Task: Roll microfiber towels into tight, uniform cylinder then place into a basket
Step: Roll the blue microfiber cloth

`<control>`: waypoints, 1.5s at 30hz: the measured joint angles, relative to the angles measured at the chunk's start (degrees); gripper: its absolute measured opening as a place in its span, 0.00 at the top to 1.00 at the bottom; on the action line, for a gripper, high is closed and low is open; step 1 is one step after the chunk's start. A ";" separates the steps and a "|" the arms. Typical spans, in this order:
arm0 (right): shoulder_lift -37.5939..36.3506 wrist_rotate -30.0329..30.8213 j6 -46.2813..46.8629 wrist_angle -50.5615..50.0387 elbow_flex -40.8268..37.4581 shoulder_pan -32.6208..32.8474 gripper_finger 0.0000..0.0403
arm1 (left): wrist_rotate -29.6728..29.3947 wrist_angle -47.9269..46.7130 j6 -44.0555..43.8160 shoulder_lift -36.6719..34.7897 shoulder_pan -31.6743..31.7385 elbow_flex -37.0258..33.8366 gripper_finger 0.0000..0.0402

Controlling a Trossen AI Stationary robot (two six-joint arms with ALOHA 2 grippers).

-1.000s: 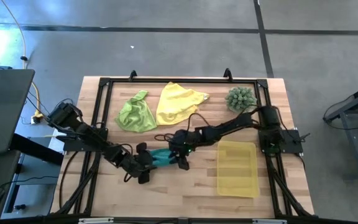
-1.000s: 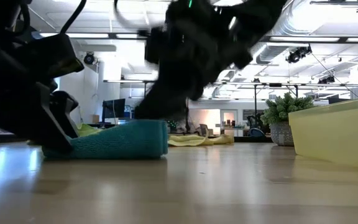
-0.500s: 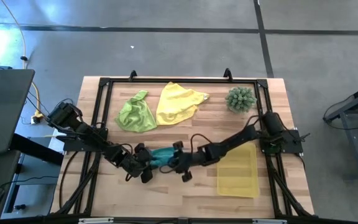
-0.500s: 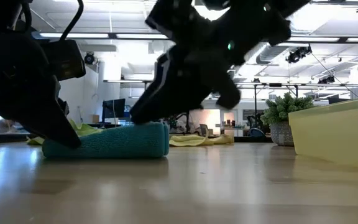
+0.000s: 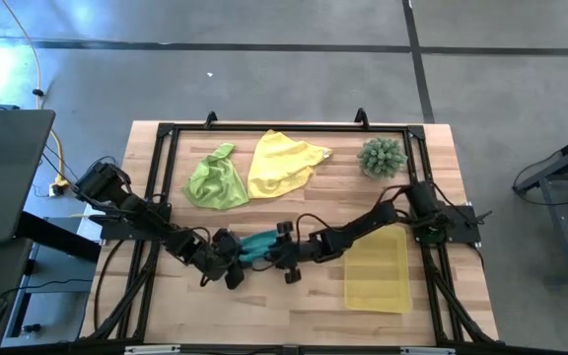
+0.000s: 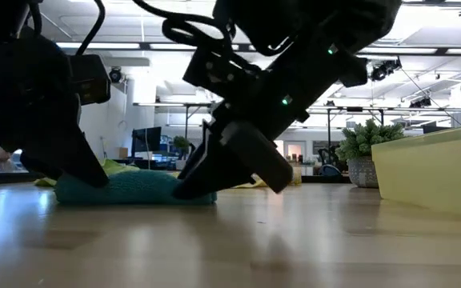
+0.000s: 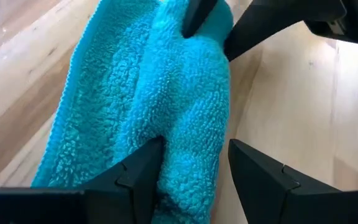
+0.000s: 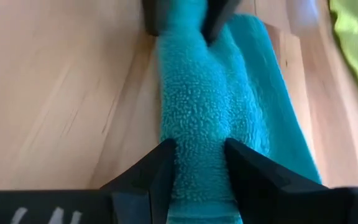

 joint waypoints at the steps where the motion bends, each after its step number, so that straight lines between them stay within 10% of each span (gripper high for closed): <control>1: 0.17 -0.88 1.69 -0.05 0.05 -0.38 0.65 | 0.93 0.28 -0.54 -0.15 0.00 0.00 0.56; 14: 0.43 -17.56 18.66 -3.30 0.25 -5.82 0.87 | 9.07 -6.13 1.78 -9.94 0.66 -0.35 0.56; 30: 0.59 -46.83 46.69 -3.38 -0.06 -14.66 0.99 | -1.00 -7.63 24.46 -13.44 -1.90 -0.18 0.56; 45: 0.58 -47.27 50.17 -3.87 -0.12 -16.27 0.97 | -5.10 -0.68 33.41 -1.04 1.02 -0.04 0.56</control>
